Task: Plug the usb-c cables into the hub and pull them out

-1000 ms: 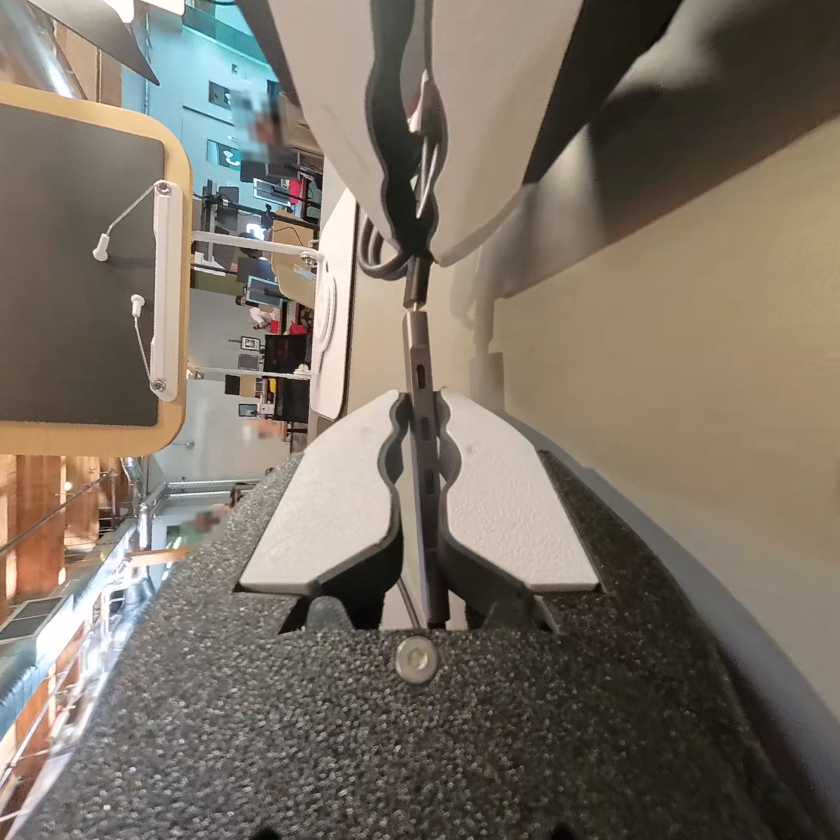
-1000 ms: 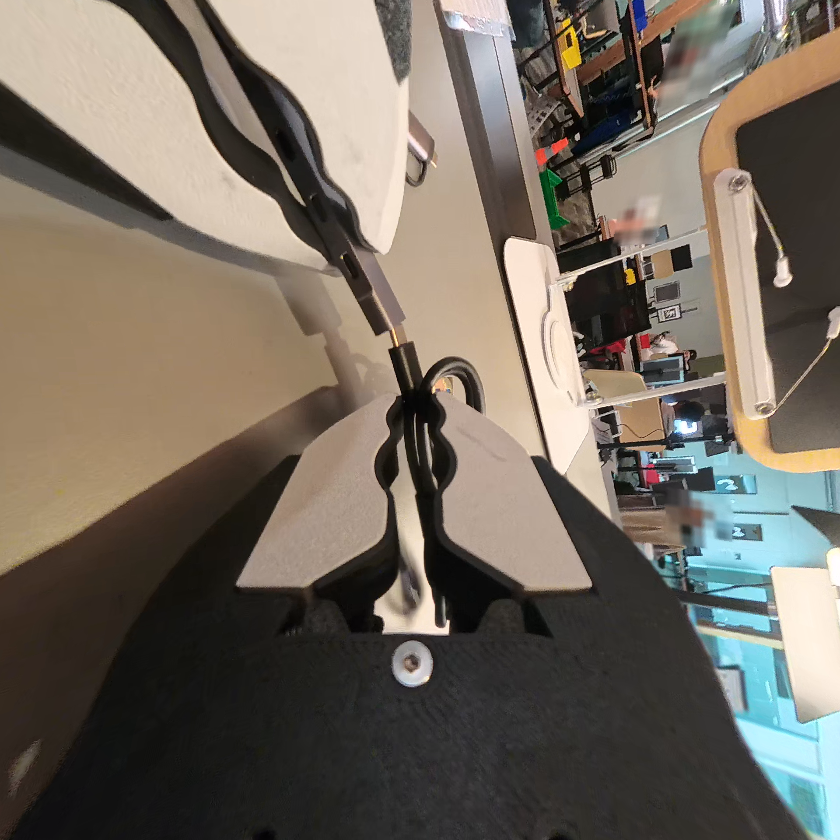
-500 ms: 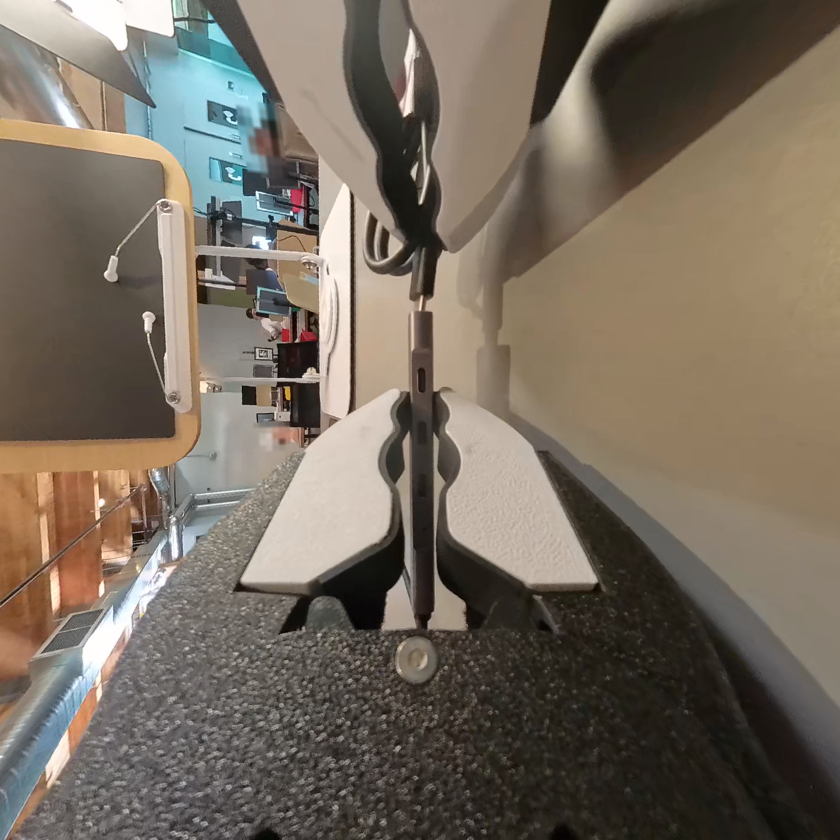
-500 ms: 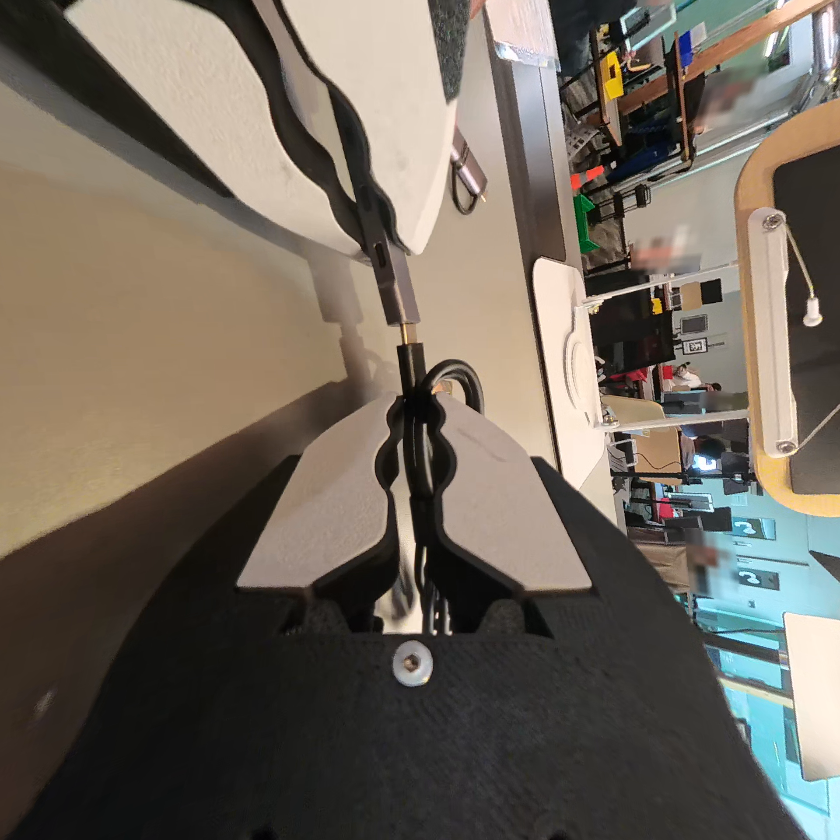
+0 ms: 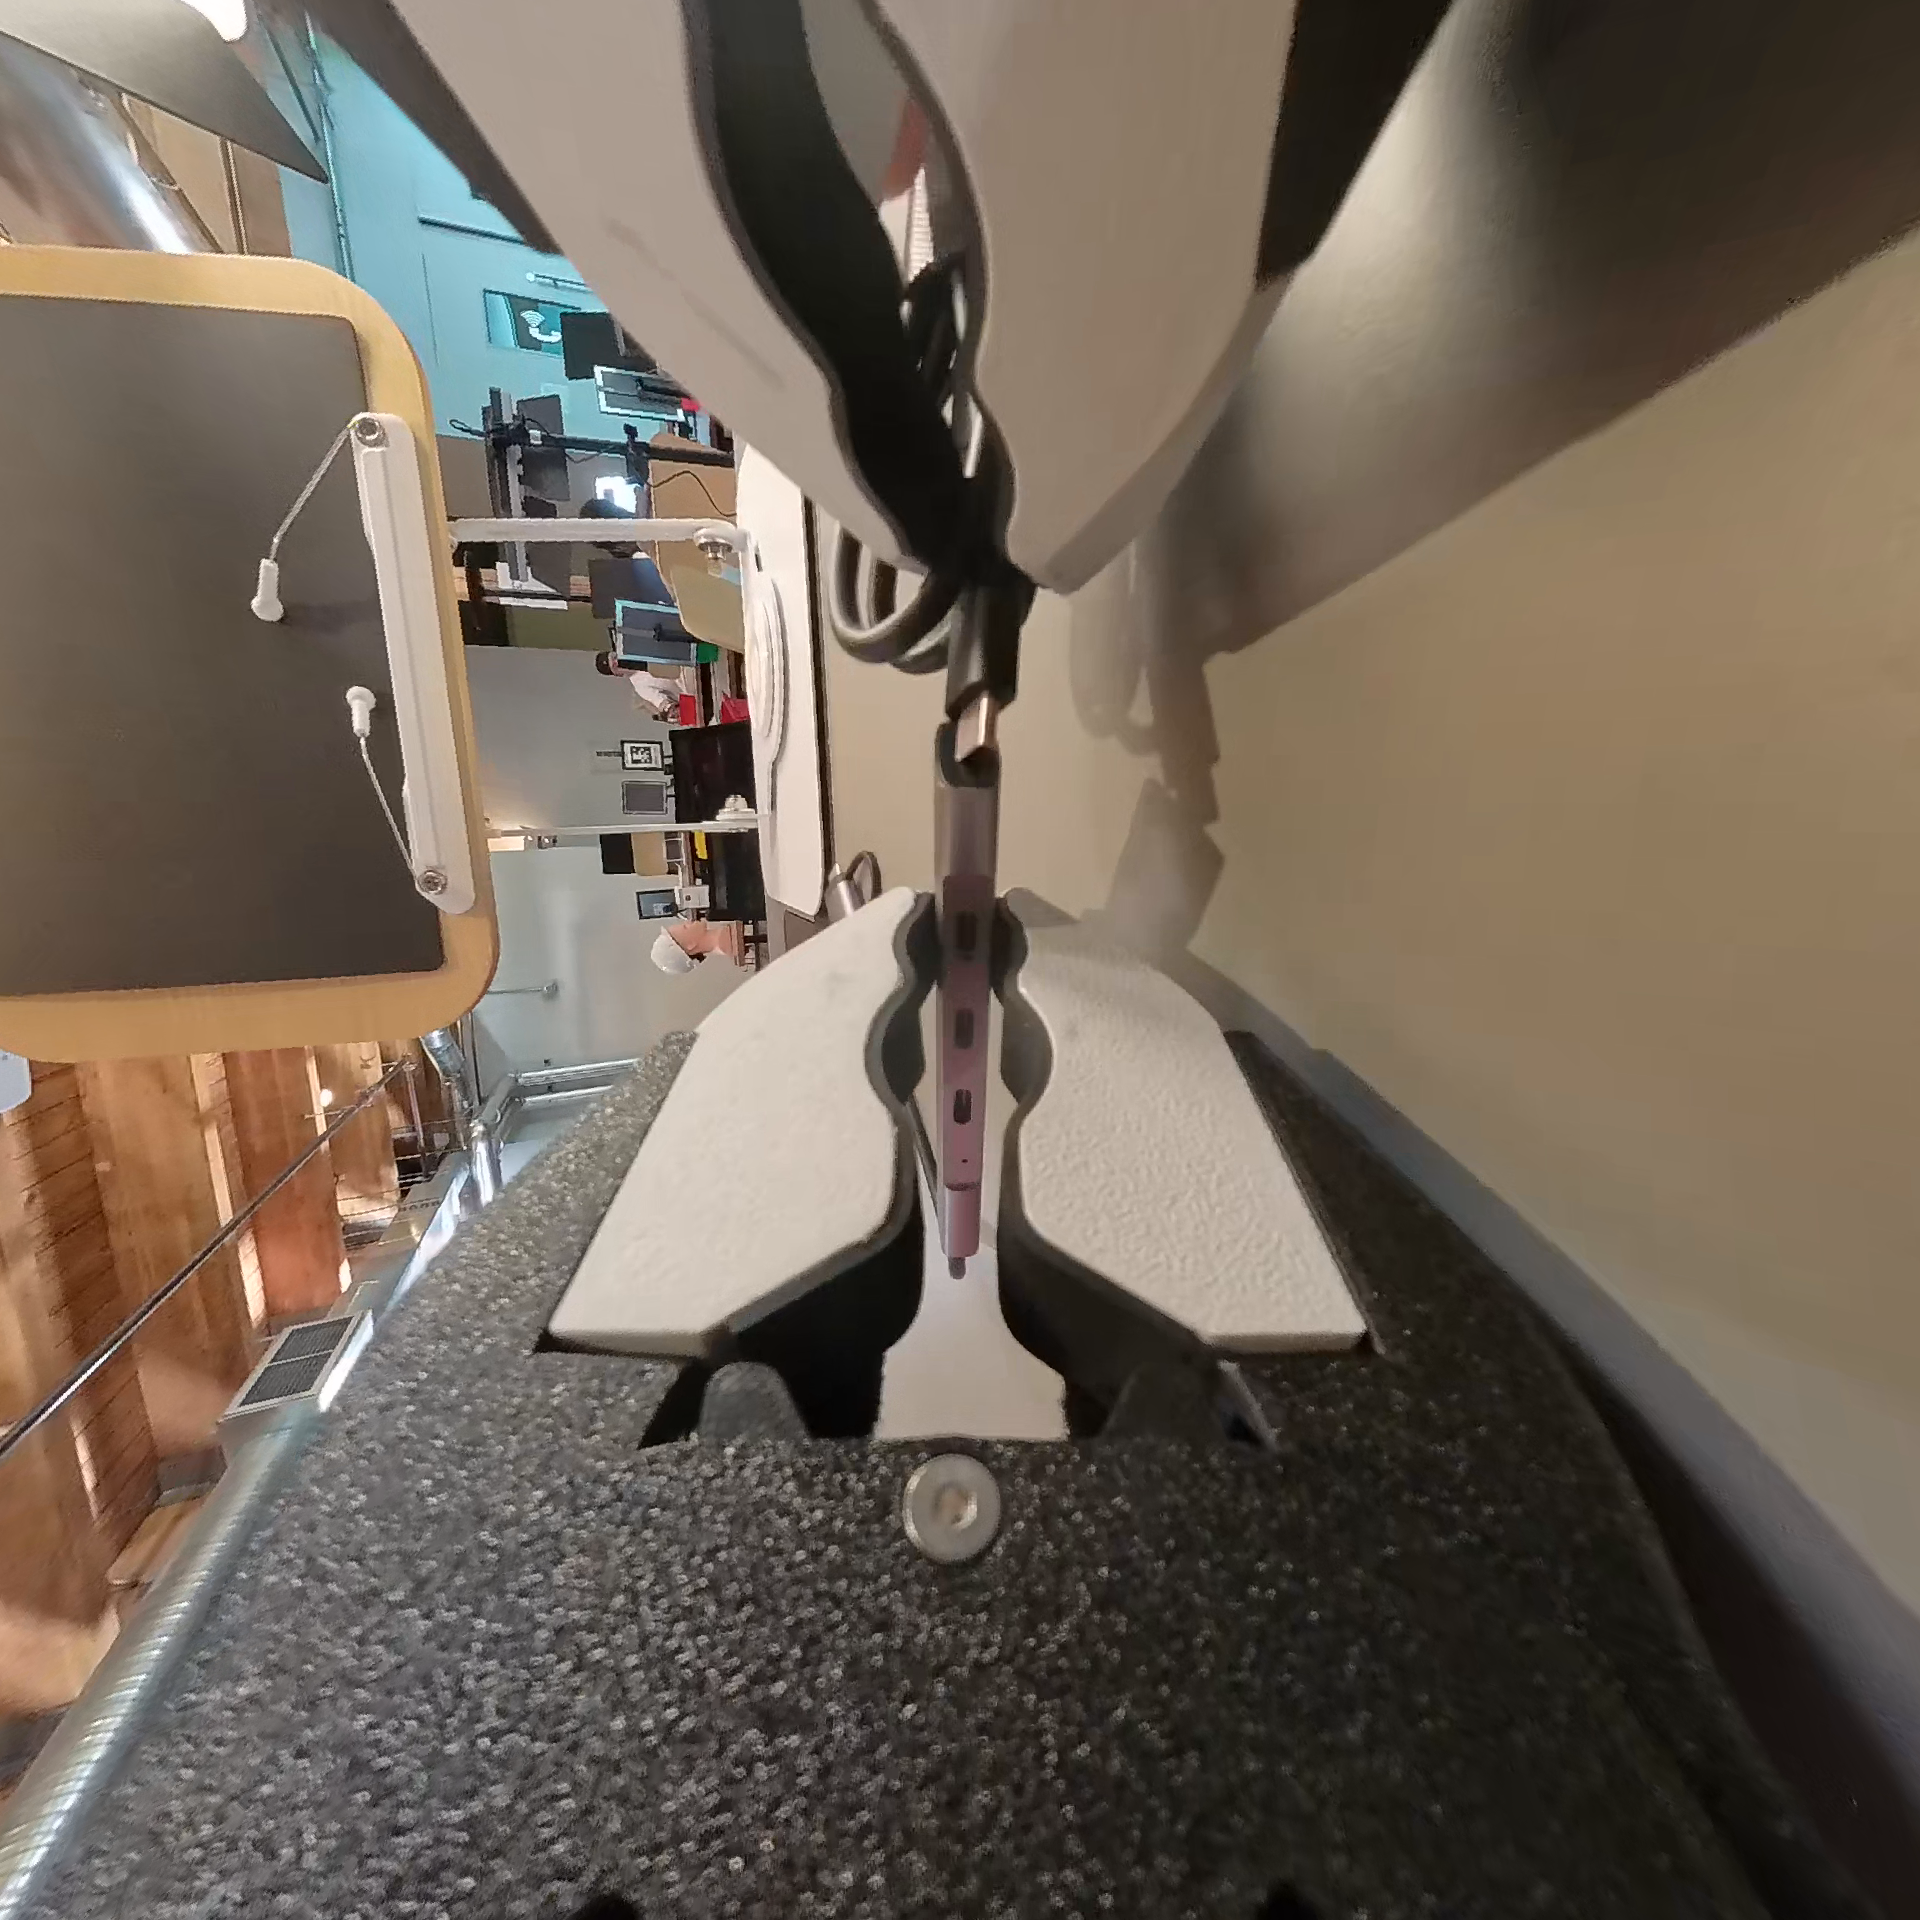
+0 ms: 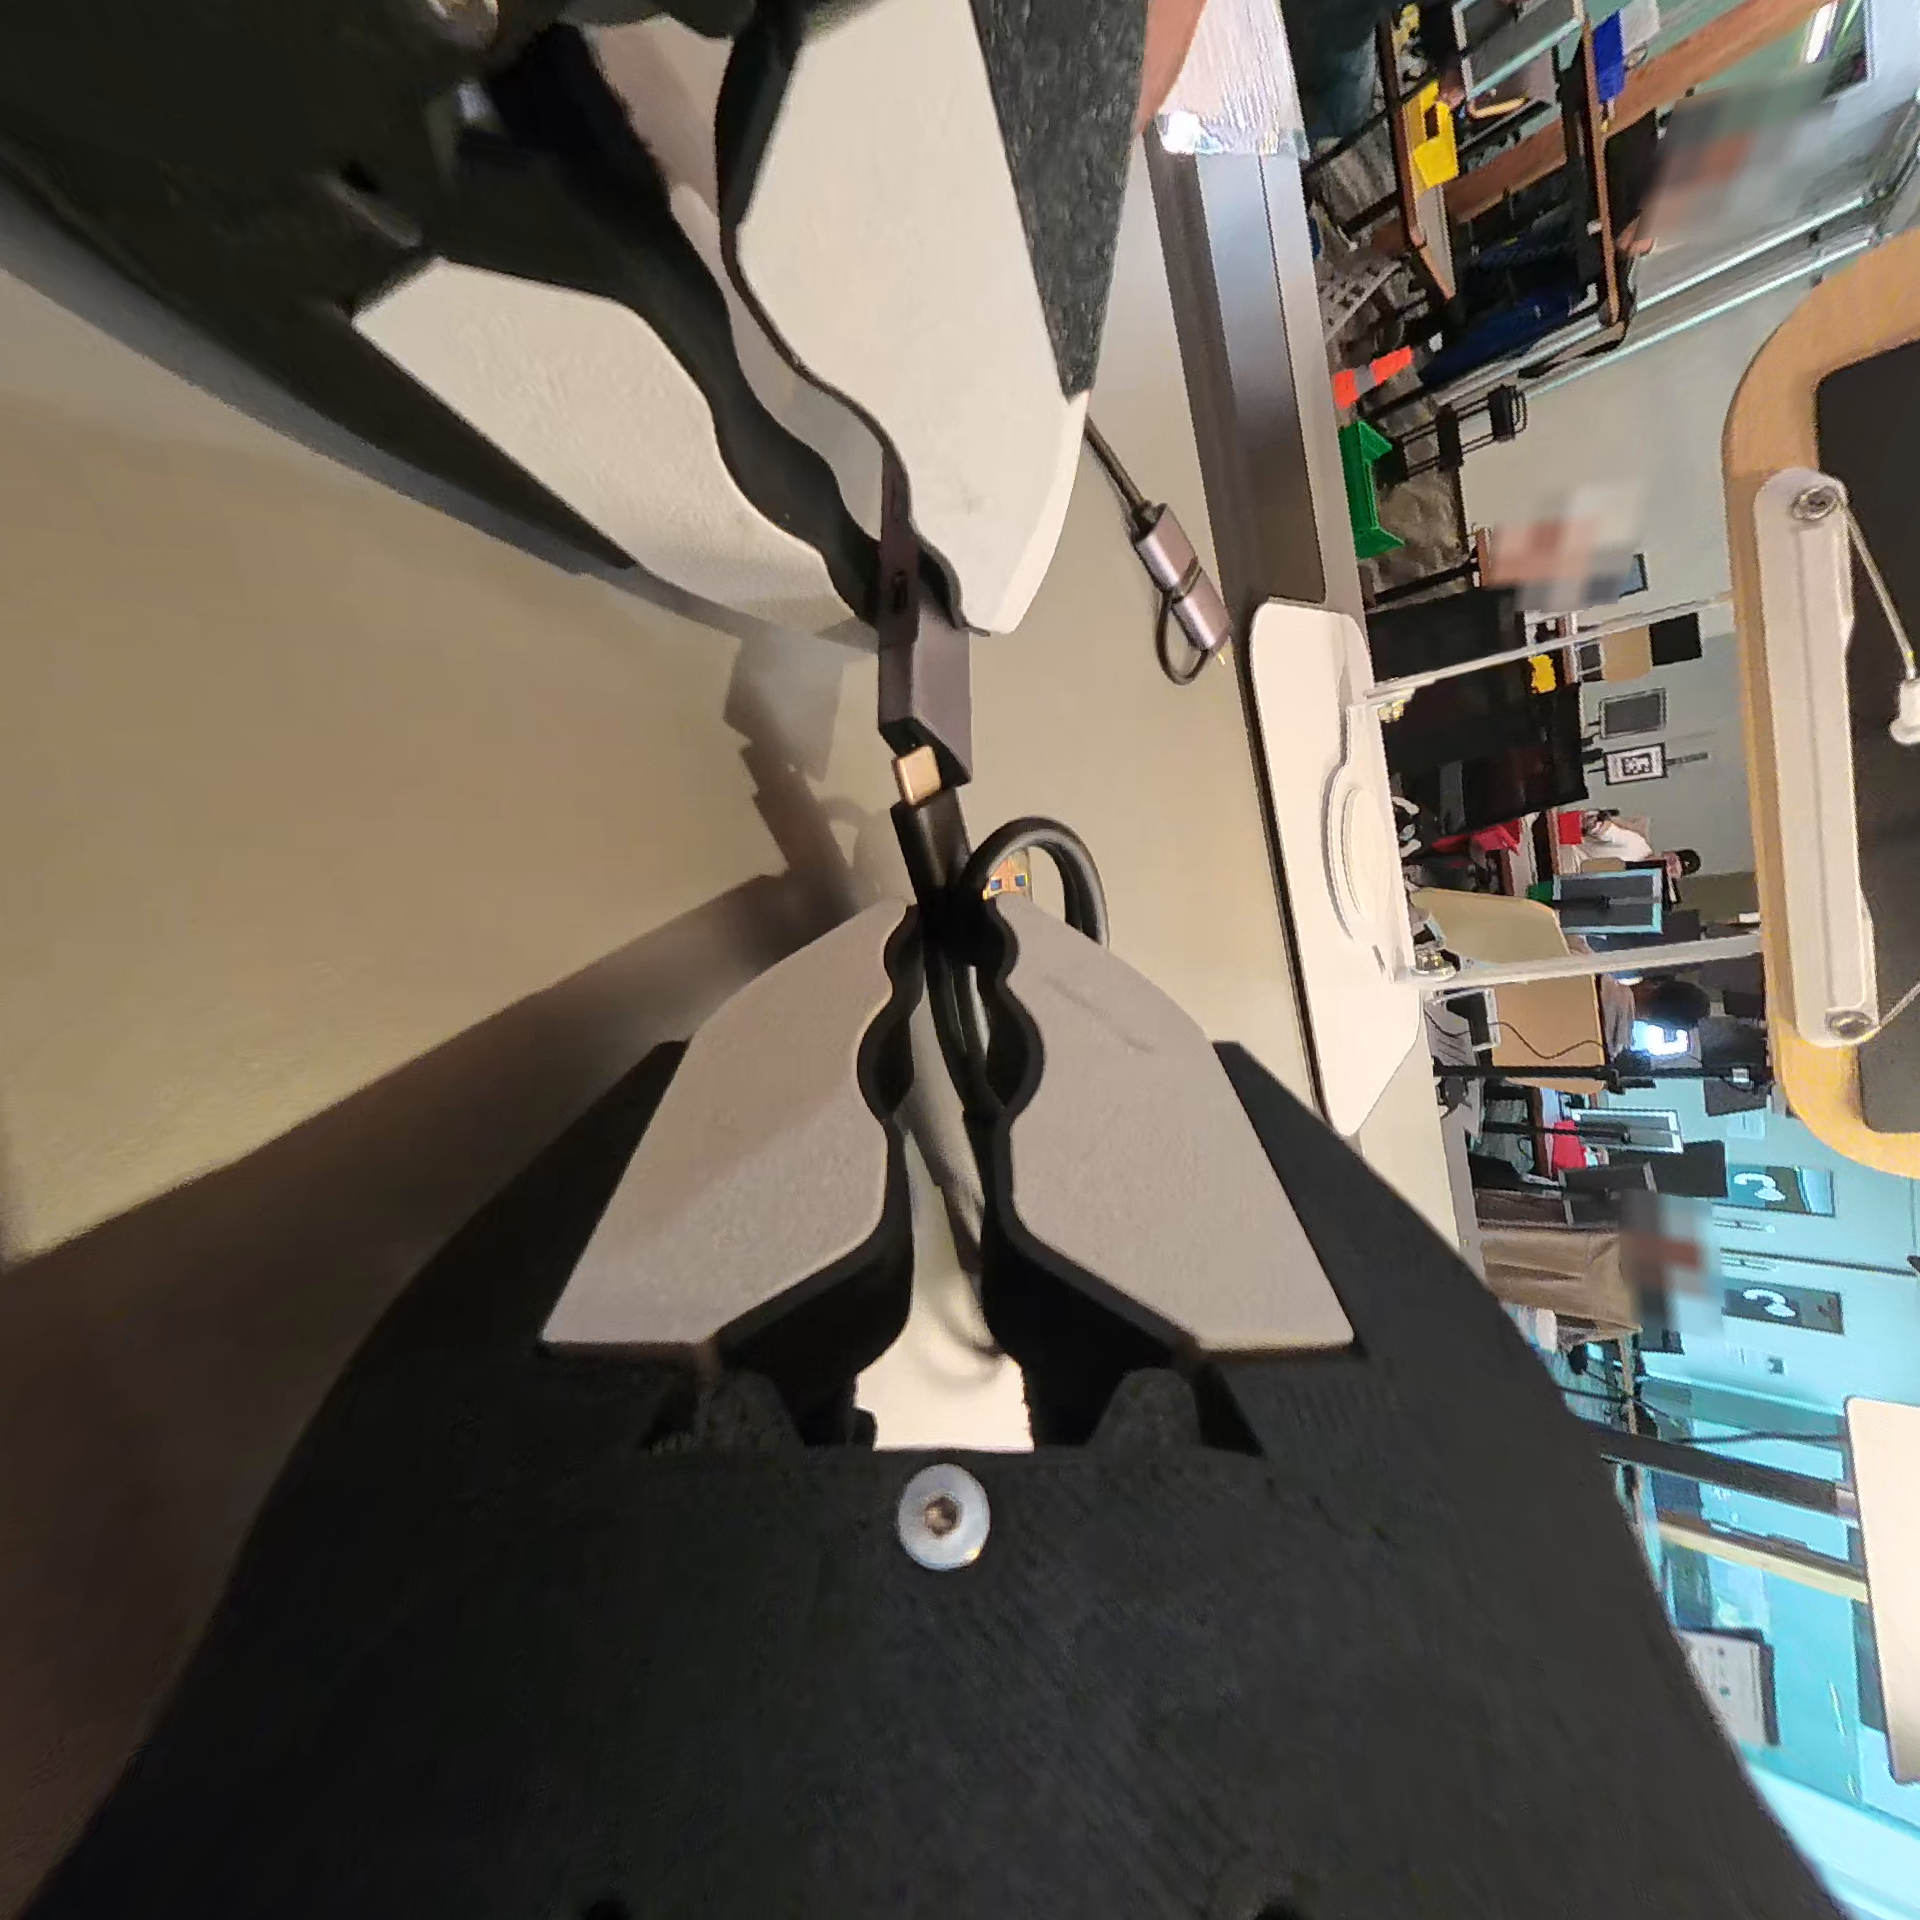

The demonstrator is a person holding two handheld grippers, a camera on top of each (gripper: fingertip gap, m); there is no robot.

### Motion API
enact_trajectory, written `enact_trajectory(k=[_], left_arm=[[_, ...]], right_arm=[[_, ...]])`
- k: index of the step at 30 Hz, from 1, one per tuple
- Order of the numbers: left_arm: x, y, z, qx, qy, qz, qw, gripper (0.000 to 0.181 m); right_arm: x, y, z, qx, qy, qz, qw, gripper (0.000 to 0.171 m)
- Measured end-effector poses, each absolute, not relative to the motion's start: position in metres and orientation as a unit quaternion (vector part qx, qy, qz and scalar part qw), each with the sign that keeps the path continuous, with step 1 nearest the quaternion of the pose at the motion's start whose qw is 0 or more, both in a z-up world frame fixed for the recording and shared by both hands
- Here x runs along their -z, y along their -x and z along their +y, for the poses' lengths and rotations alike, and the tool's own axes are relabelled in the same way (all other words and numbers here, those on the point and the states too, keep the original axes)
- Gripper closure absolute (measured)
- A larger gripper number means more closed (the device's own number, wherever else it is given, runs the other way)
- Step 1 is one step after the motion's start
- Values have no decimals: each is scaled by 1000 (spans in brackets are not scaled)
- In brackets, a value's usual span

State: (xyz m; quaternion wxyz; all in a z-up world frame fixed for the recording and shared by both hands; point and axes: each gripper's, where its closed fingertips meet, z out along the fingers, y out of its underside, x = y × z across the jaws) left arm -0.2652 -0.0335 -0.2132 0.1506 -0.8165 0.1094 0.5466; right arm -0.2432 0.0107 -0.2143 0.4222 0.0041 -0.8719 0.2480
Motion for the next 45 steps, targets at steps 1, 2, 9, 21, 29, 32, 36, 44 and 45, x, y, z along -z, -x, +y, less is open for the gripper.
enact_trajectory(k=[1, 2, 9, 21, 29, 32, 36, 44, 45], left_arm=[[212, 265, -34, -546, 816, 105, 154, 171], [212, 265, -34, -545, 817, 101, 160, 171], [210, 261, -30, -537, 816, 95, 192, 171], [210, 252, -20, -520, 817, 117, 220, 171], [214, 254, -23, -528, 818, 132, 185, 171], [214, 256, -25, -530, 820, 126, 175, 171], [215, 256, -25, -532, 820, 132, 165, 171], [216, 258, -24, -536, 821, 131, 148, 171], [216, 258, -25, -535, 821, 130, 148, 171]], right_arm=[[214, 244, 11, -247, -1, -871, 425, 162], [213, 245, 11, -246, 0, -870, 428, 162], [213, 252, 18, -236, 23, -867, 438, 162], [218, 256, 25, -208, 17, -873, 441, 162], [221, 250, 24, -200, 23, -886, 418, 162], [220, 248, 23, -201, 28, -889, 411, 163], [220, 247, 23, -205, 48, -893, 398, 163], [219, 247, 25, -194, 70, -896, 394, 163], [219, 247, 25, -192, 72, -895, 396, 163]])
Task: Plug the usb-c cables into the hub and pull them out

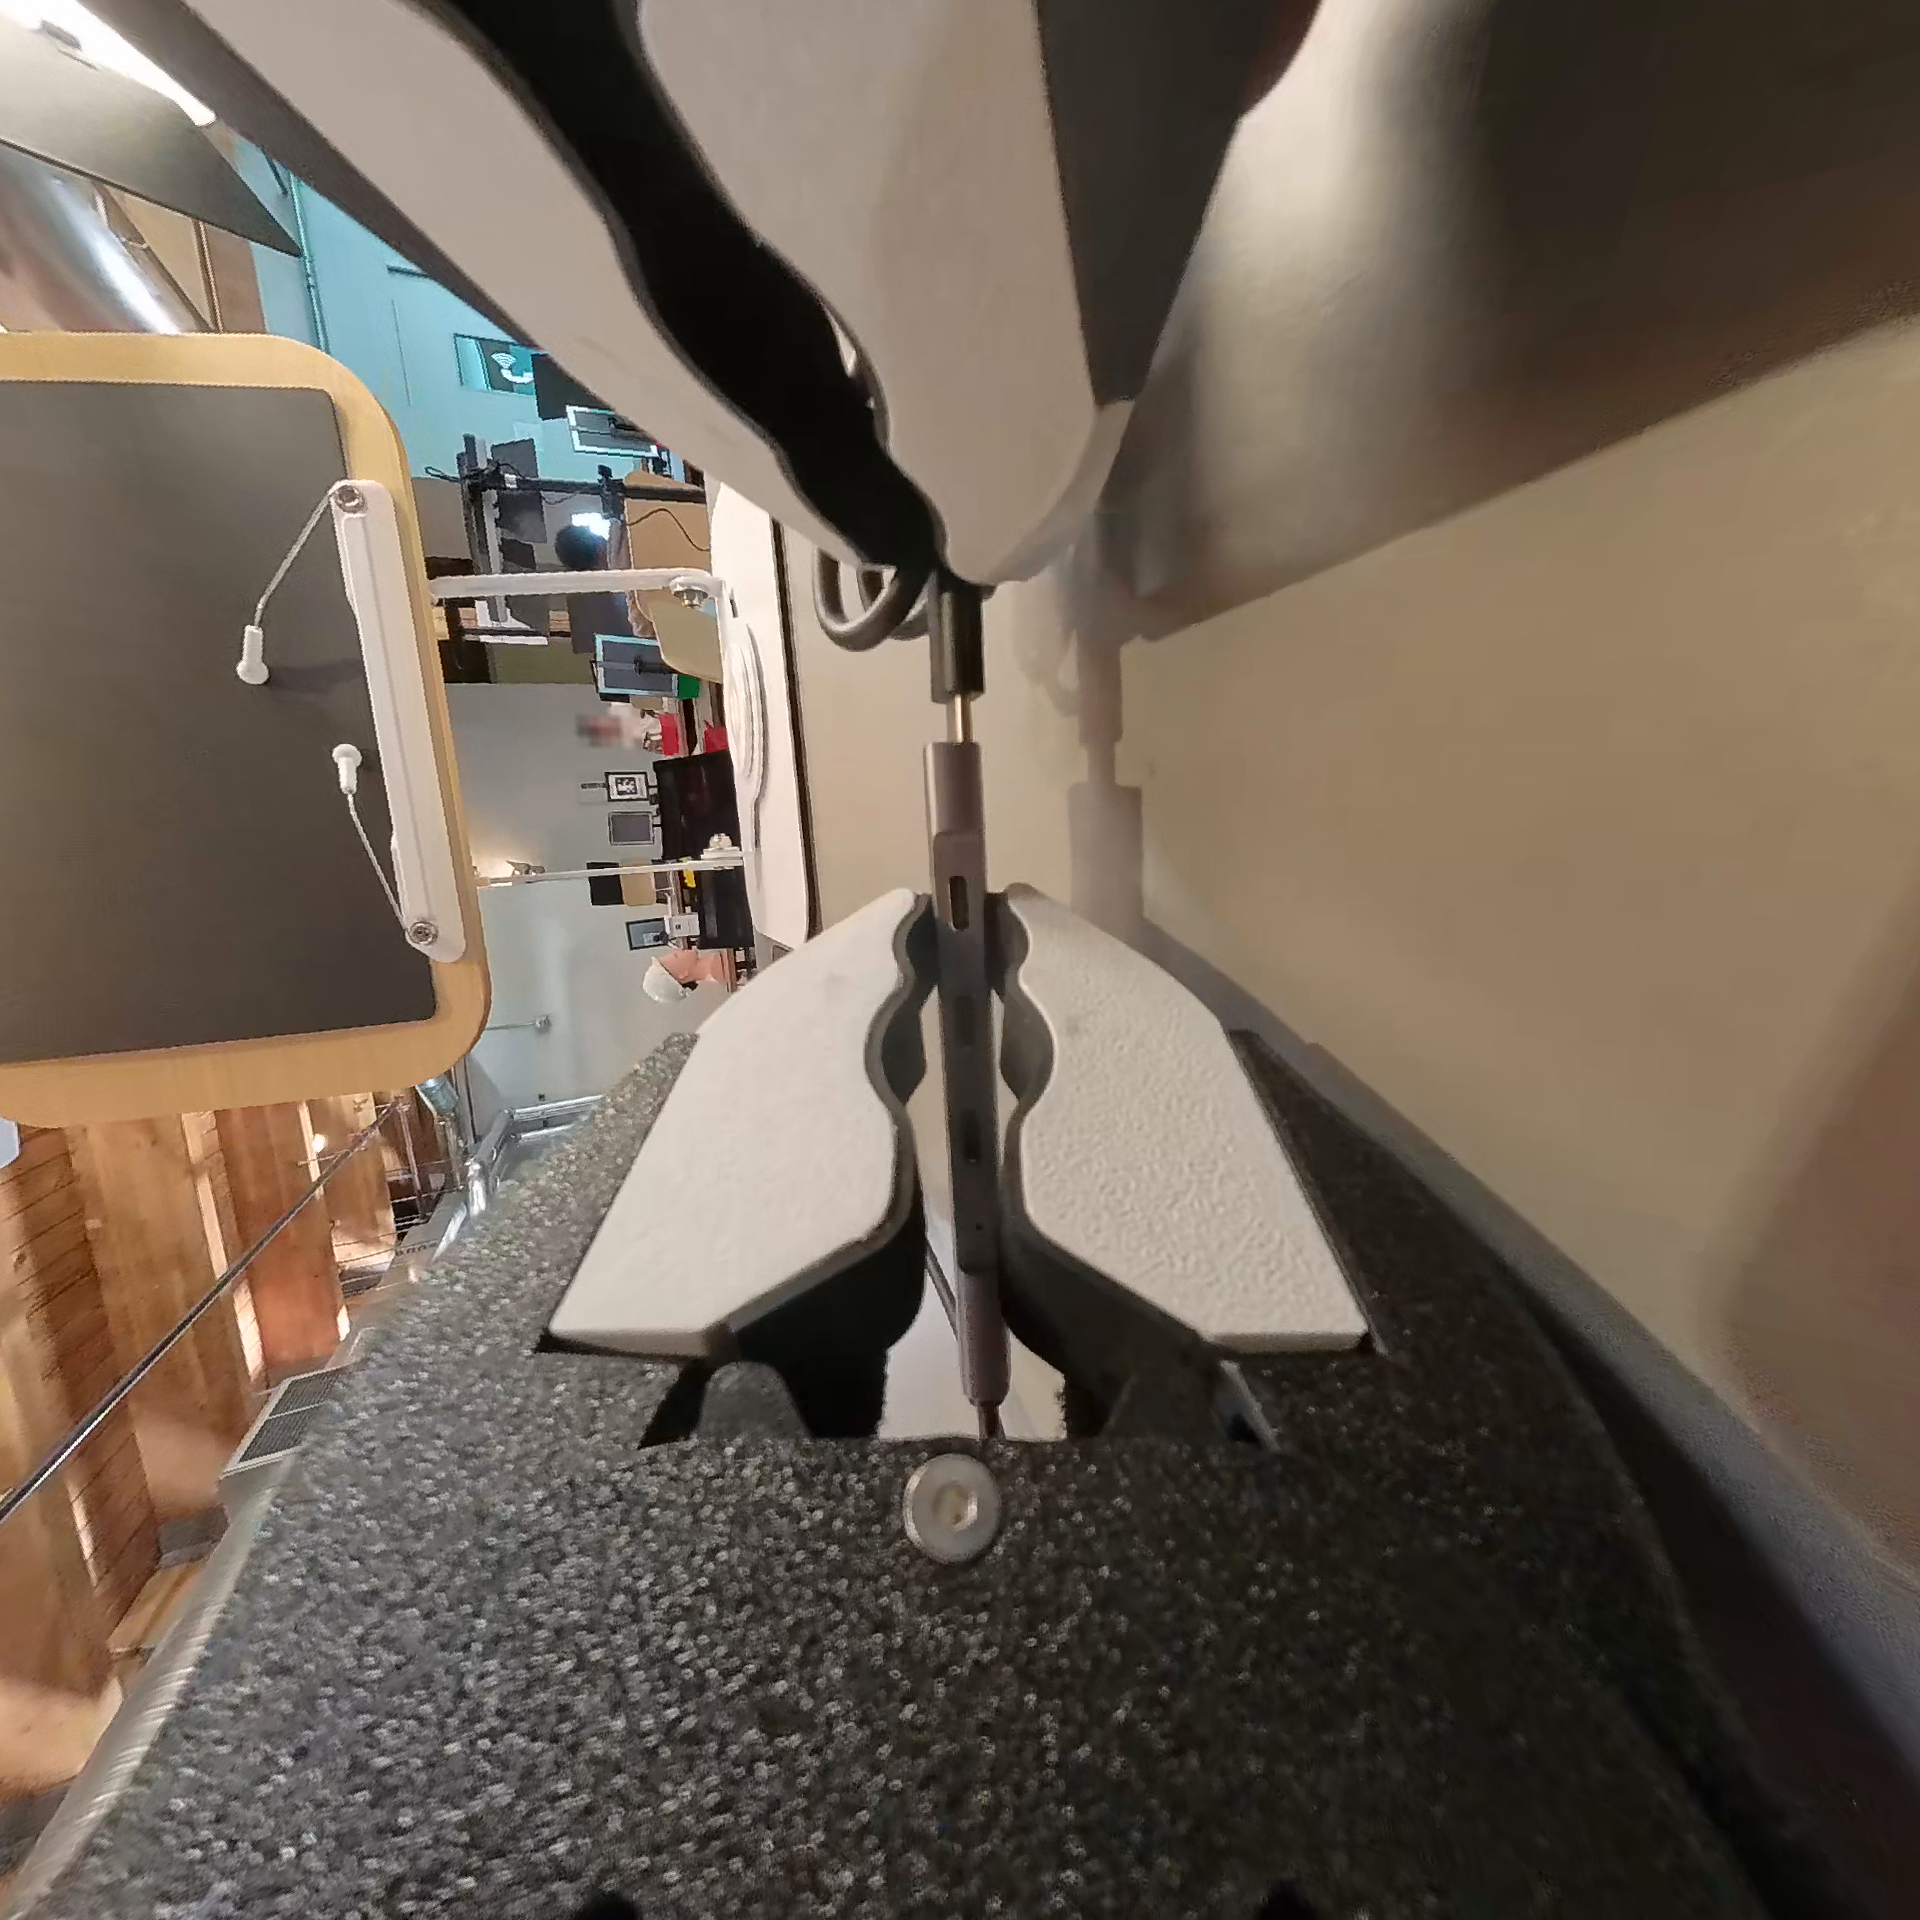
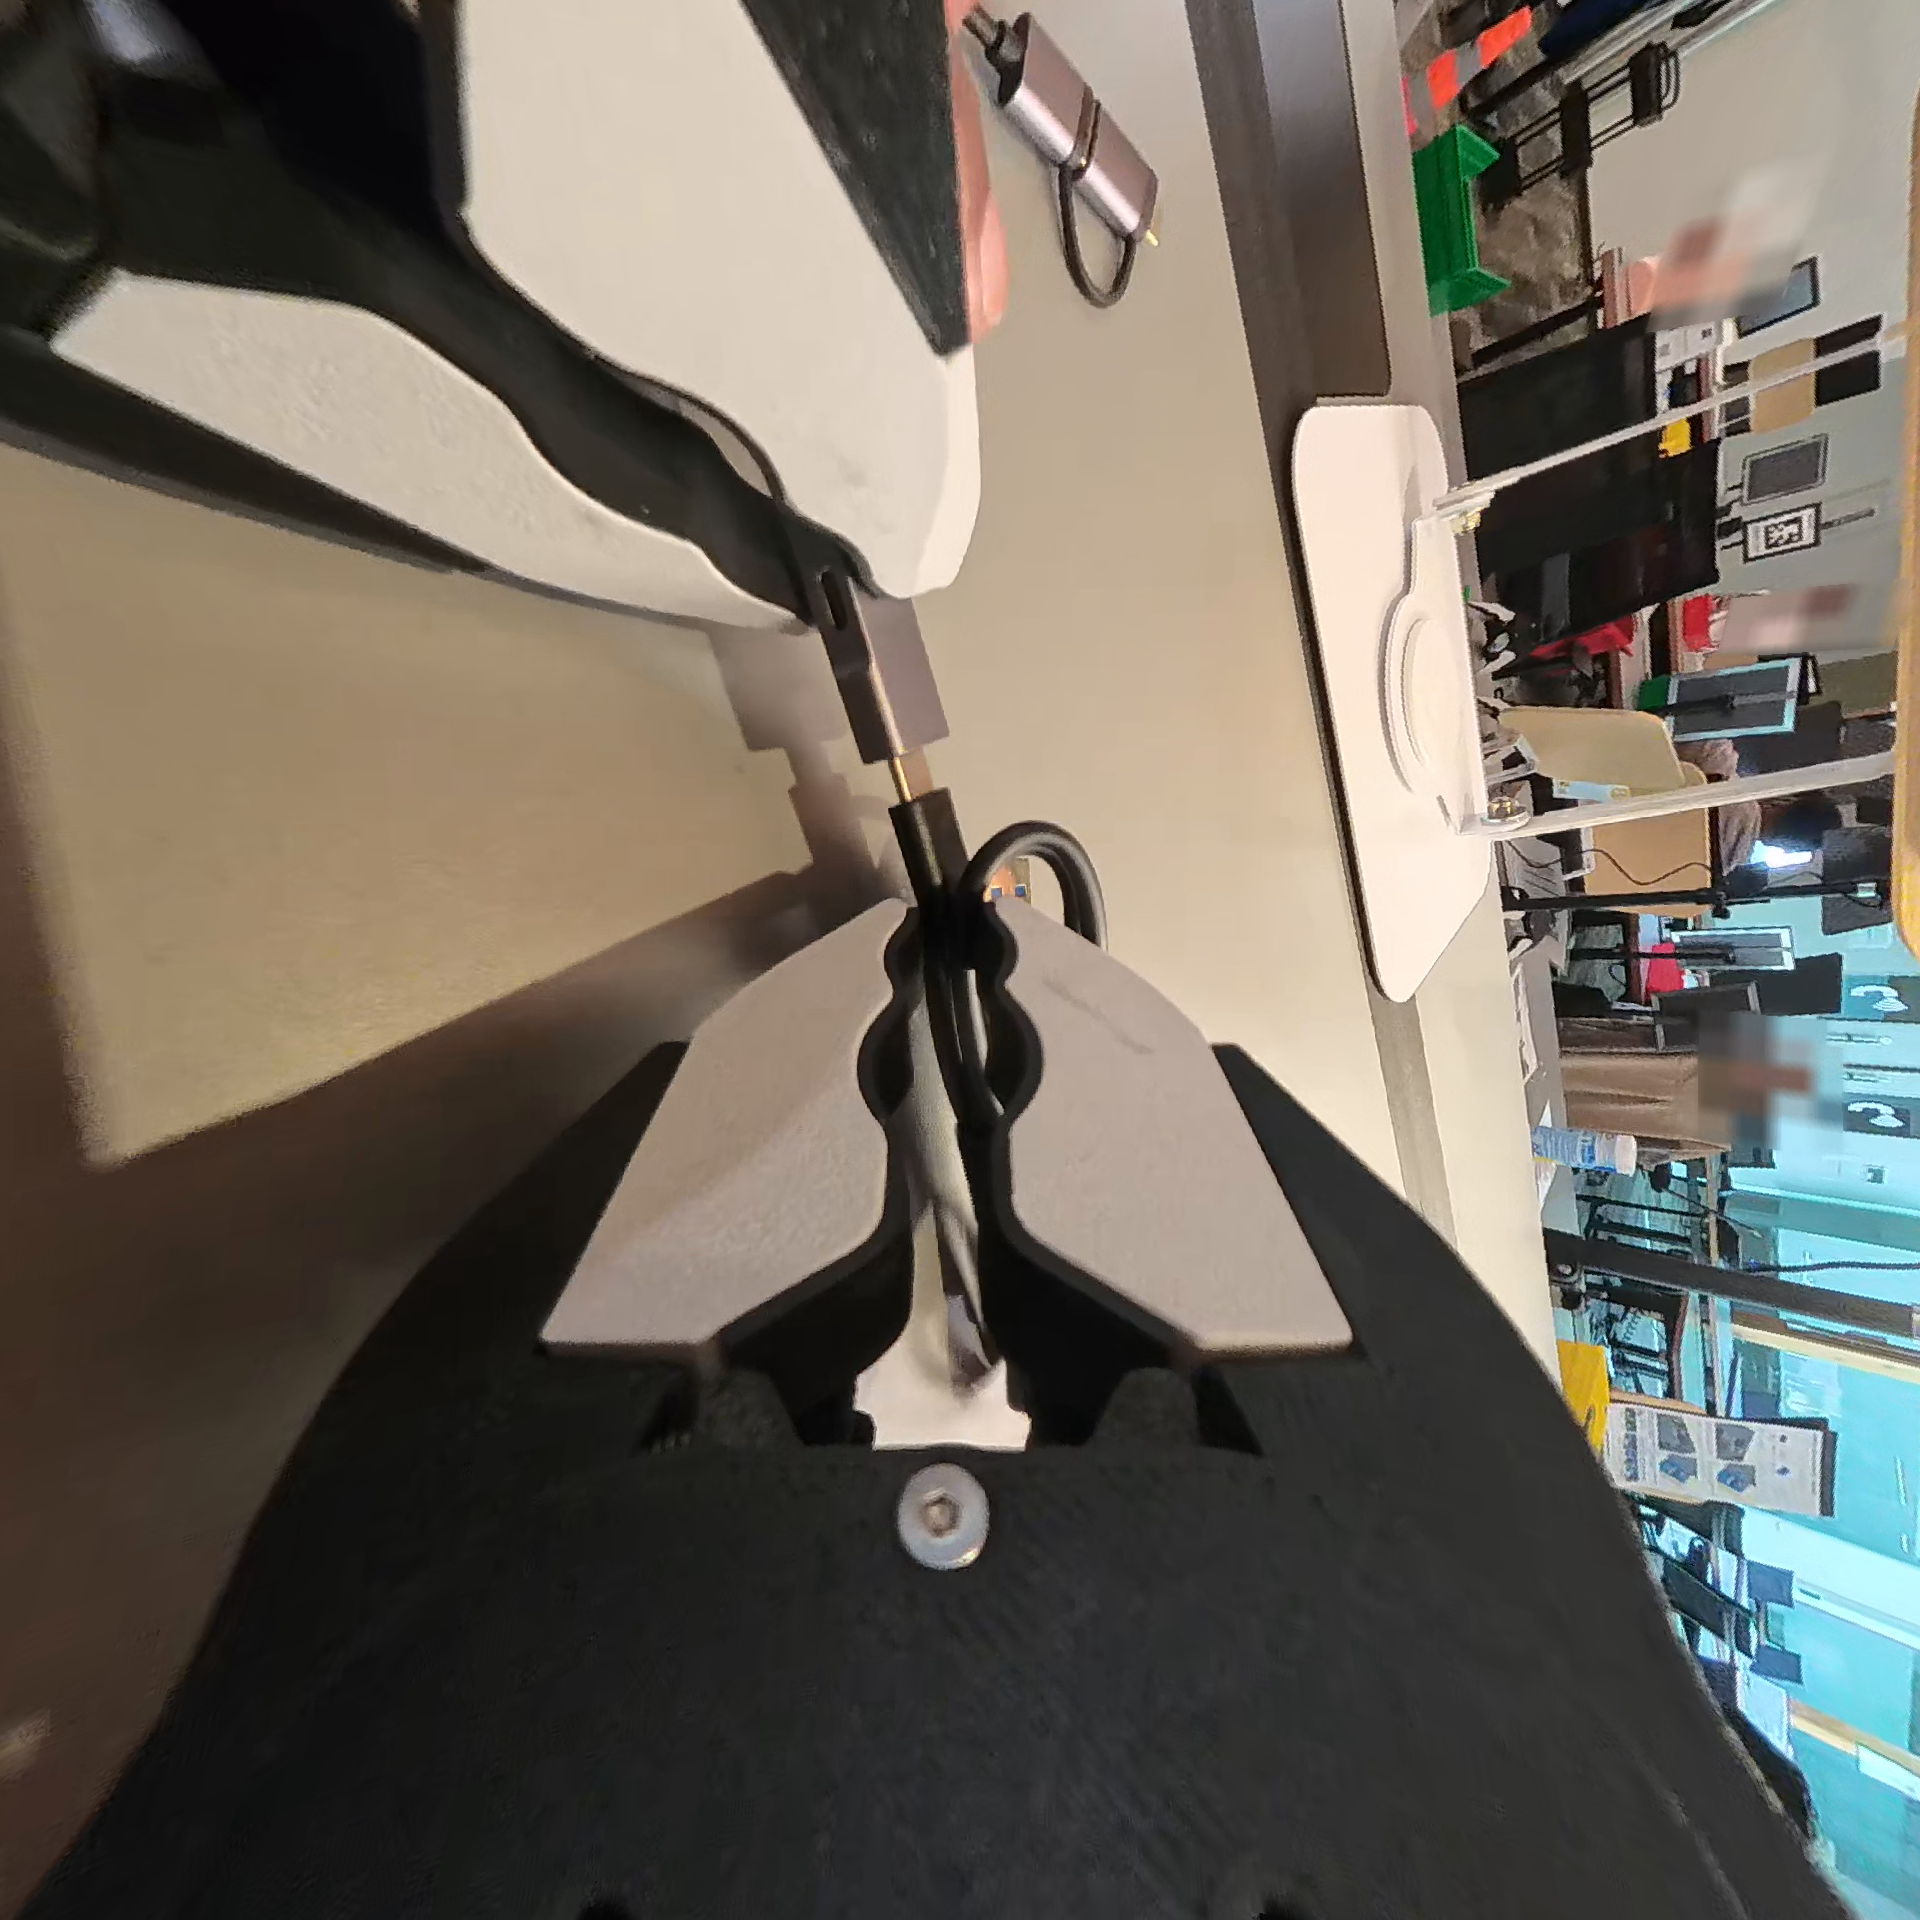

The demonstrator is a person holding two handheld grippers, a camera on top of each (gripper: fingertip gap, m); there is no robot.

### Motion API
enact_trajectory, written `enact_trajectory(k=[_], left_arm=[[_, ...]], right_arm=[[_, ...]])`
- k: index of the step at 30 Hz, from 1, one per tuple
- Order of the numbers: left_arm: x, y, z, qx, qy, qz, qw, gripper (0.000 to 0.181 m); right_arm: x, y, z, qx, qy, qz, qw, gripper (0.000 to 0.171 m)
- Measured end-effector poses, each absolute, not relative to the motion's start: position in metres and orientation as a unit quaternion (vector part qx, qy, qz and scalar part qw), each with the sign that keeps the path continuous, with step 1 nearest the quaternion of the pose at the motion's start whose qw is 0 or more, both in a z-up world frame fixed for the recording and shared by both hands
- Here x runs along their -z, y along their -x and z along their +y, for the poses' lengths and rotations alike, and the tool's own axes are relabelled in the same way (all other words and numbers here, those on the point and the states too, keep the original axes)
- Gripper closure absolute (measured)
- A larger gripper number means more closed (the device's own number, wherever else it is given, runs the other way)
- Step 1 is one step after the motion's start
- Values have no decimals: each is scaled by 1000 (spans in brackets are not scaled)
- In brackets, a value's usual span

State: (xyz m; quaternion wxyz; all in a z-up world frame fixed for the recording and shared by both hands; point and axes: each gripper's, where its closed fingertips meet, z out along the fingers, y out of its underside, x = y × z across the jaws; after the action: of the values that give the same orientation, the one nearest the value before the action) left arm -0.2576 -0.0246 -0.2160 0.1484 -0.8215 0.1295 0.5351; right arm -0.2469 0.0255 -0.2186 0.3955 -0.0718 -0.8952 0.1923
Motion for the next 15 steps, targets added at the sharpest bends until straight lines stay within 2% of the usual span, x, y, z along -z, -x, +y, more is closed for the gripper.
enact_trajectory(k=[15], left_arm=[[217, 261, -29, -537, 825, 114, 133, 171]], right_arm=[[216, 244, 22, -199, 90, -896, 387, 163]])
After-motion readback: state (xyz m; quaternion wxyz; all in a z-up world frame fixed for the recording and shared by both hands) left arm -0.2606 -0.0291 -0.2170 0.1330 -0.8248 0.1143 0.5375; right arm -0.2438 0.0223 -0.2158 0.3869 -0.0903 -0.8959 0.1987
